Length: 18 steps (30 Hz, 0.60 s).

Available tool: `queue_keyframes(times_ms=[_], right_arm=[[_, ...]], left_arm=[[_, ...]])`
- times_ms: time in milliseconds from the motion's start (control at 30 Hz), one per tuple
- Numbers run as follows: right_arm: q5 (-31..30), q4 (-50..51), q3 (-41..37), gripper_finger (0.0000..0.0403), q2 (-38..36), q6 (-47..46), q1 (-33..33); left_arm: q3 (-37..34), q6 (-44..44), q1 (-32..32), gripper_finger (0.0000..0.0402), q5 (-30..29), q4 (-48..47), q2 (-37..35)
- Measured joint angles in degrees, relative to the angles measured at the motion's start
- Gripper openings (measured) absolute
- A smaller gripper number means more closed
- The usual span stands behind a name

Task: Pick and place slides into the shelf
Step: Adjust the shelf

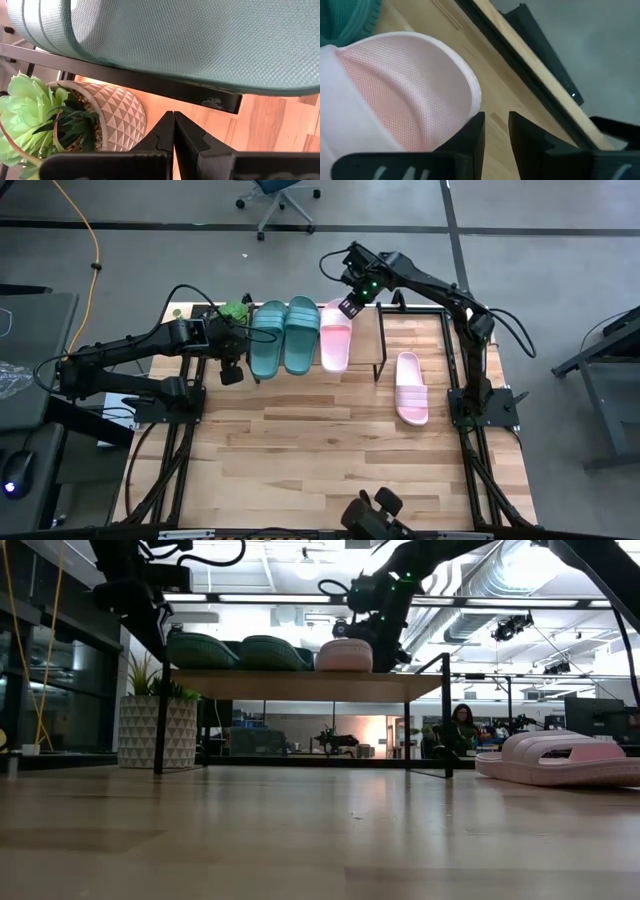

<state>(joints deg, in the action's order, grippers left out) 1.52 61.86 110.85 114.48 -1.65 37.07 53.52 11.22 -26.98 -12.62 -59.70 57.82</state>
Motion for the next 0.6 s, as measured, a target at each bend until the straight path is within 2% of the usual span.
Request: queue_keyframes(times_ms=[233,433,600], right_arm=[[-0.10,-0.34,0.02,0.0078,0.00,0.23,-0.34],[-4.41,1.12,0.07,0.0078,0.00,-0.73,-0.26],[-5.76,1.10,0.07,0.0078,-0.49,-1.12,0.66]], left_arm=[[0.00,0.06,0.00,0.0000,0.00,0.00,0.00],[0.00,0.39,0.00,0.0000,-0.02,0.00,0.00],[0.00,0.42,0.00,0.0000,-0.02,0.00,0.00]])
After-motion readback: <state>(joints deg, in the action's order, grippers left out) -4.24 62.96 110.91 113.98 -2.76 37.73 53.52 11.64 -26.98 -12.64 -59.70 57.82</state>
